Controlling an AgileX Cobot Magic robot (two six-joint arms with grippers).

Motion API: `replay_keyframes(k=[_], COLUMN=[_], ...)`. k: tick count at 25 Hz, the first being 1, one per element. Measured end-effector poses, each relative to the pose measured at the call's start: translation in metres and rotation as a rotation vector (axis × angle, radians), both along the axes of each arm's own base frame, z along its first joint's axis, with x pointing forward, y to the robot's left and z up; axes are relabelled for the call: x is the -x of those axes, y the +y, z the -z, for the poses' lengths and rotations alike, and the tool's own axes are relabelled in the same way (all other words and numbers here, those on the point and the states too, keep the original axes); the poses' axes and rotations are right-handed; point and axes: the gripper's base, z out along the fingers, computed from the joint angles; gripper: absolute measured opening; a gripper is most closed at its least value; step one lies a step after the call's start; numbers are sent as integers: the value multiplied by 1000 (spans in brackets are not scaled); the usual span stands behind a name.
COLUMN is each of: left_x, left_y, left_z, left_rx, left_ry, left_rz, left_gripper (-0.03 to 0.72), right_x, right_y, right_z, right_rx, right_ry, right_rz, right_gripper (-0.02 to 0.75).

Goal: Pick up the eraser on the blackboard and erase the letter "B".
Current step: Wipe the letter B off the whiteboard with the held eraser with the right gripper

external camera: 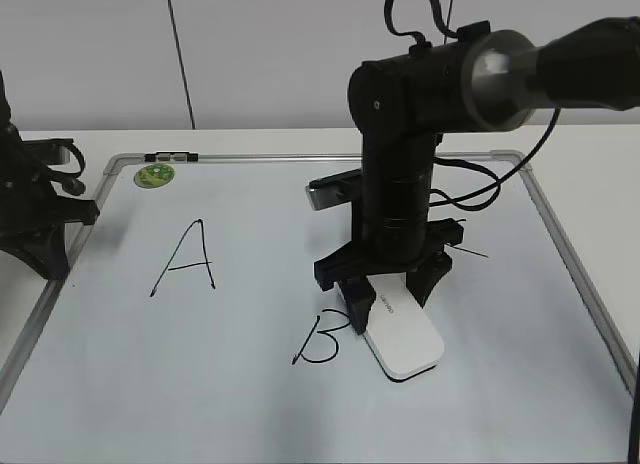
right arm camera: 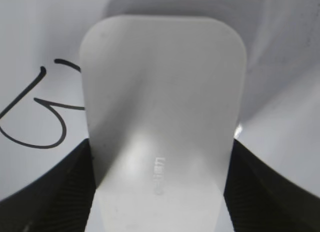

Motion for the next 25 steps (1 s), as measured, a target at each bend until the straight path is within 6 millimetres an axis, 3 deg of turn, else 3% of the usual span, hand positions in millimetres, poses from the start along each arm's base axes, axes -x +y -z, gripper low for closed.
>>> replay_keyframes(k=[19, 25], left_x=[0, 0], left_y=[-1, -1], left_z=[0, 0], left_rx=[16, 16], left_ry=[0, 0], left_rz=[-11, -11], left_gripper=[22, 22], right_x=[21, 21], right_y=[67, 69], right_z=[-3, -1], right_rx=[-109, -94], right_ry=[8, 6], right_rz=[-94, -104], right_gripper=[524, 524])
